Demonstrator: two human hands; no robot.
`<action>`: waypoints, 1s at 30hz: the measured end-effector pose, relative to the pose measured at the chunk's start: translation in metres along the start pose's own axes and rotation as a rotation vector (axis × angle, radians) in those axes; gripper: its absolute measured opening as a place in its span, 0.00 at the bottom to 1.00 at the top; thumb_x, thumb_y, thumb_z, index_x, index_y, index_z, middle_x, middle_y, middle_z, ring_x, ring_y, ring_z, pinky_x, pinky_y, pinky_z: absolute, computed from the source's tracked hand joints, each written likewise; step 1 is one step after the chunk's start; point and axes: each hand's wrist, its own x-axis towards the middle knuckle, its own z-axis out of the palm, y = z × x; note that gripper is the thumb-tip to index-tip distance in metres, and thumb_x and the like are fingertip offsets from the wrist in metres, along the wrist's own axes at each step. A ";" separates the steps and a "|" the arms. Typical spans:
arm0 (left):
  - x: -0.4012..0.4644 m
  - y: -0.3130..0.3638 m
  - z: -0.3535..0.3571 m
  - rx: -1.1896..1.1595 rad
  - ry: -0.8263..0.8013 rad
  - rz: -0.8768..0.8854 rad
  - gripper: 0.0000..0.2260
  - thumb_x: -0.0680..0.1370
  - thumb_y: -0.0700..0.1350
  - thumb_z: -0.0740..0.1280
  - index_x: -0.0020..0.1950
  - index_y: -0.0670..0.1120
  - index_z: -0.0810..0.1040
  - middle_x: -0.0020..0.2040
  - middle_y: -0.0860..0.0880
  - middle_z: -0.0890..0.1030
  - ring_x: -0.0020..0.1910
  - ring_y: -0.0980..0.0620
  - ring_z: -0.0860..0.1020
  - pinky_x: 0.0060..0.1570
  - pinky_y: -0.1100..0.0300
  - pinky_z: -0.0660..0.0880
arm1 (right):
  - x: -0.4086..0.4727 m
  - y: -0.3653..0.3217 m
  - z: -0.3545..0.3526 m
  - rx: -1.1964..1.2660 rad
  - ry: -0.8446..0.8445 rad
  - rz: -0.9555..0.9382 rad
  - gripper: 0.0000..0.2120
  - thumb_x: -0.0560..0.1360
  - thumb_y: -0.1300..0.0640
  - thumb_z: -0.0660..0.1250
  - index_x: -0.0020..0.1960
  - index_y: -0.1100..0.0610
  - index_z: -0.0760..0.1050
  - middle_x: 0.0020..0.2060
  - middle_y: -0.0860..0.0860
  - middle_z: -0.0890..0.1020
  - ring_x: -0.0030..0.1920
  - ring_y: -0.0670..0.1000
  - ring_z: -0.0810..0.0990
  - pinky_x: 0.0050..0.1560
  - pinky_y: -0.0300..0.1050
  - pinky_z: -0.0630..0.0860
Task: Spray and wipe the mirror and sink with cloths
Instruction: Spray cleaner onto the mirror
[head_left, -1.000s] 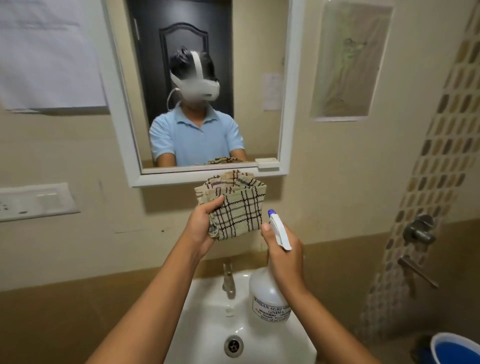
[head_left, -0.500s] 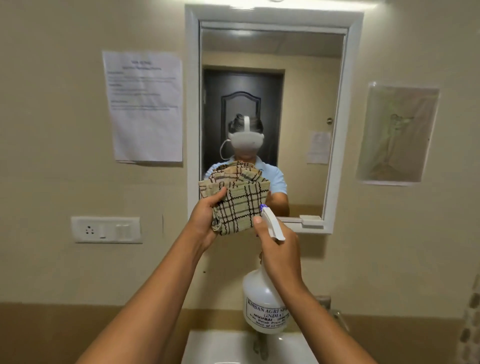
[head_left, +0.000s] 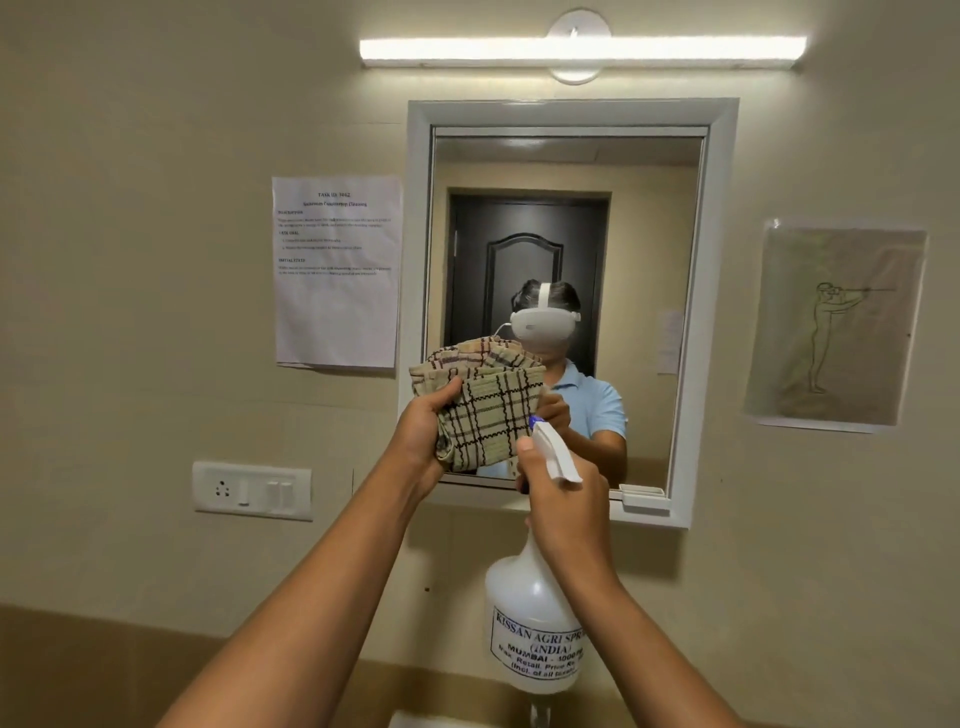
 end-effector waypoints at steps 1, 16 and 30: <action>0.001 0.000 0.000 0.006 0.003 -0.004 0.15 0.82 0.47 0.58 0.55 0.43 0.82 0.51 0.42 0.86 0.49 0.44 0.85 0.42 0.52 0.83 | -0.001 -0.002 0.002 0.012 -0.008 -0.007 0.22 0.76 0.38 0.63 0.38 0.57 0.78 0.30 0.54 0.80 0.33 0.54 0.80 0.33 0.58 0.80; 0.005 0.008 -0.005 -0.025 -0.028 0.055 0.20 0.83 0.46 0.57 0.44 0.45 0.88 0.49 0.42 0.87 0.47 0.45 0.86 0.39 0.53 0.82 | -0.019 -0.008 0.029 -0.035 -0.137 -0.156 0.18 0.78 0.43 0.63 0.35 0.54 0.74 0.27 0.49 0.78 0.31 0.47 0.77 0.32 0.45 0.71; 0.000 0.012 -0.020 -0.034 0.024 0.027 0.15 0.82 0.48 0.58 0.54 0.44 0.83 0.52 0.42 0.86 0.50 0.44 0.85 0.42 0.50 0.83 | -0.024 0.006 0.008 -0.049 -0.064 -0.066 0.19 0.78 0.44 0.66 0.31 0.50 0.71 0.24 0.46 0.74 0.27 0.44 0.72 0.27 0.34 0.64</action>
